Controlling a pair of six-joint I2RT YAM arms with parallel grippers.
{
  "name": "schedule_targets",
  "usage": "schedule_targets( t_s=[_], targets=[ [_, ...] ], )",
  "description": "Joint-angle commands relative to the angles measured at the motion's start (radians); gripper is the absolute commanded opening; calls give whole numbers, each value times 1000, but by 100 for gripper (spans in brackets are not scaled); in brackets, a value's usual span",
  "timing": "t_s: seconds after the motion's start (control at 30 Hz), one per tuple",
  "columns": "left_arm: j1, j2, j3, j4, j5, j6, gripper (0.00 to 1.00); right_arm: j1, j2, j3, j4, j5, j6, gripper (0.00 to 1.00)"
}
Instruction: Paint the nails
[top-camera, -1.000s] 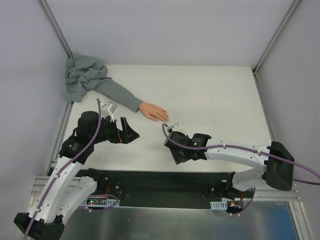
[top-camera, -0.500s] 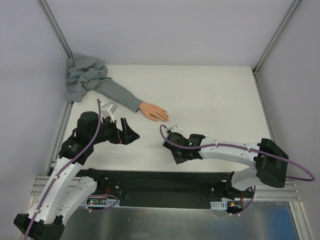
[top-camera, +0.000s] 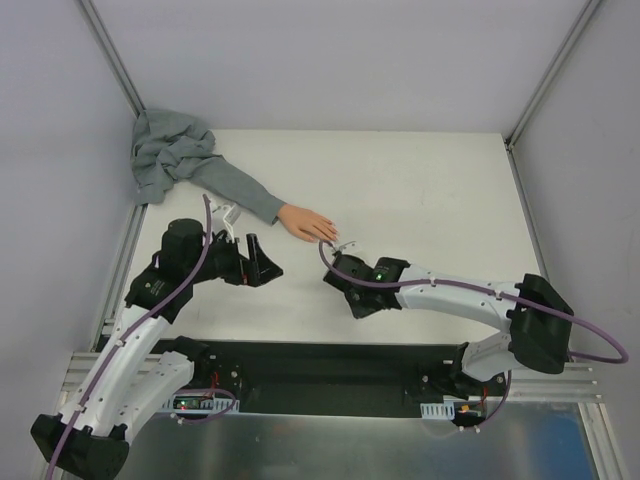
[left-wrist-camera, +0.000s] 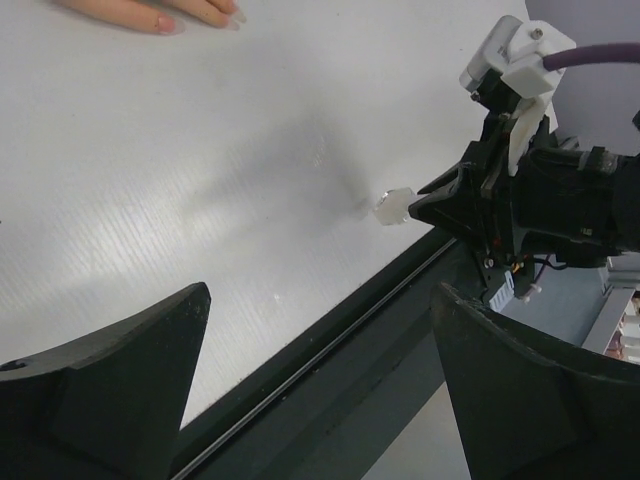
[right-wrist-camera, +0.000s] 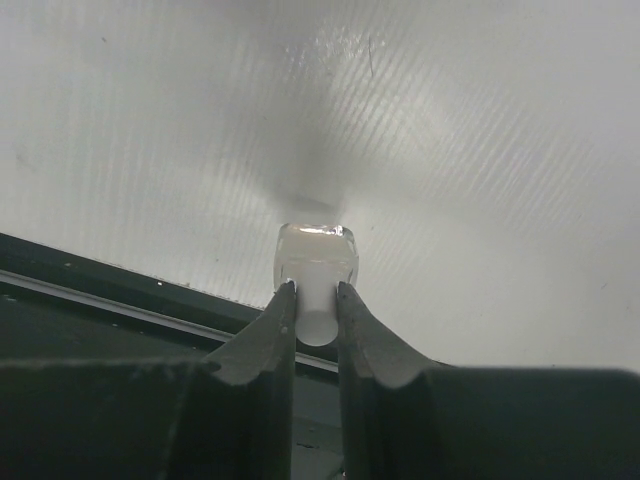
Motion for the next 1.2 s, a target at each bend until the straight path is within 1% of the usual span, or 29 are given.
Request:
schedule_targets(
  t_s=[0.0,0.03,0.1,0.13,0.17,0.23,0.27,0.33,0.37,0.43,0.47,0.53,0.57,0.67,0.77,0.97,1.17],
  targets=[
    [-2,25,4,142,88,49,90,-48,-53,142,-95,-58,-51,1],
    [-4,28,2,203,105,52,89,-59,-61,163,-109,-72,-67,1],
    [-4,32,1,271,165,57,86,-94,-90,229,-140,-125,-78,1],
    [-4,40,-2,344,188,58,84,-108,-99,252,-146,-148,-81,1],
    [-4,46,-15,390,213,52,83,-136,-107,271,-149,-205,-84,1],
    [-7,70,-12,443,230,49,79,-160,-107,338,-157,-265,-85,1],
    [-8,75,-10,508,243,57,76,-174,-101,364,-166,-301,-78,1],
    [-30,87,-10,555,268,79,75,-180,-66,457,-212,-316,-68,1],
    [-44,91,-4,573,274,133,74,-179,-55,490,-230,-314,-54,1],
    [-96,92,8,576,289,208,71,-179,-38,550,-246,-355,-37,1],
    [-116,88,2,580,289,301,71,-179,-37,564,-246,-366,-28,1],
    [-169,80,-22,584,305,398,70,-177,-29,614,-246,-362,-3,1],
    [-179,78,-35,584,318,481,70,-177,-17,630,-252,-363,1,1],
    [-199,86,-65,589,372,566,66,-176,12,679,-253,-403,9,1],
    [-215,95,-85,595,403,598,60,-155,32,703,-250,-428,9,1],
    [-225,101,-101,630,424,594,50,-127,40,717,-211,-451,32,1],
    [-231,100,-111,633,424,590,44,-125,42,708,-174,-472,58,1]
  ],
)
